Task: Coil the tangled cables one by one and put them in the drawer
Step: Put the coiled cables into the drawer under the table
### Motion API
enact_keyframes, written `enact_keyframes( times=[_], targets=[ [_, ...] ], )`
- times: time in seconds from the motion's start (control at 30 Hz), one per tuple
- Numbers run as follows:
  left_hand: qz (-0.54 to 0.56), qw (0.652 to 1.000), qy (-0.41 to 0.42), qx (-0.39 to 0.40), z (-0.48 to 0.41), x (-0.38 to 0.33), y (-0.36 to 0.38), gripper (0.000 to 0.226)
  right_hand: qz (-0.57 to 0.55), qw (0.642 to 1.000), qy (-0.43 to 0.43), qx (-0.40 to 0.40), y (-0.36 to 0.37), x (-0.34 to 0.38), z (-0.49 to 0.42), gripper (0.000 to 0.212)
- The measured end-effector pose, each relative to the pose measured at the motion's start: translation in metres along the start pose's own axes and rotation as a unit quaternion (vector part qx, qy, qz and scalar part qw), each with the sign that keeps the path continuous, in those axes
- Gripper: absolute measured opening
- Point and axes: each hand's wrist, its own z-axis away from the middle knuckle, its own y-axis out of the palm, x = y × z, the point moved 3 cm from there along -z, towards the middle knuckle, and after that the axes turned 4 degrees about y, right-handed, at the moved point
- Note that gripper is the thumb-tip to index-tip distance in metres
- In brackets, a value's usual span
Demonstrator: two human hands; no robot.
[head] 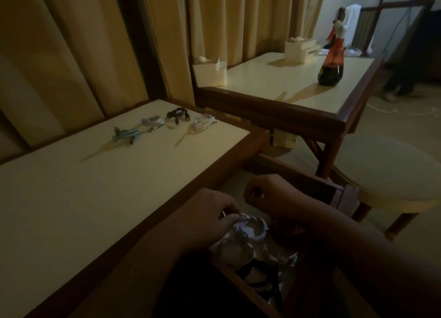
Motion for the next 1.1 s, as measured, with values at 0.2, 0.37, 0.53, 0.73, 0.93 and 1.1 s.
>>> enact_keyframes(
  times=[0.2, 0.37, 0.53, 0.73, 0.93, 1.1],
  targets=[
    [0.017, 0.976, -0.046, -0.213, 0.013, 0.035, -0.075, 0.006, -0.085, 0.992, -0.033, -0.088, -0.031, 0.031, -0.021, 0.01],
    [-0.035, 0.945, -0.13, -0.298, -0.012, 0.108, -0.095, 0.005, -0.068, 0.99, -0.024, -0.122, -0.039, 0.062, -0.077, 0.008],
    [-0.09, 0.939, -0.141, -0.302, -0.053, 0.143, -0.098, 0.013, -0.045, 0.982, 0.051, -0.174, -0.034, 0.072, -0.134, 0.043],
    [-0.101, 0.932, -0.092, -0.335, -0.11, 0.164, -0.104, 0.018, 0.088, 0.983, 0.063, -0.148, -0.037, 0.062, -0.177, 0.068],
    [-0.181, 0.914, -0.091, -0.351, -0.158, 0.191, -0.116, 0.031, 0.109, 0.983, 0.052, -0.14, -0.038, 0.056, -0.204, 0.061],
    [-0.217, 0.924, -0.165, -0.268, -0.186, 0.201, -0.119, 0.043, 0.123, 0.984, 0.025, -0.123, -0.034, 0.053, -0.212, 0.056]
  ],
)
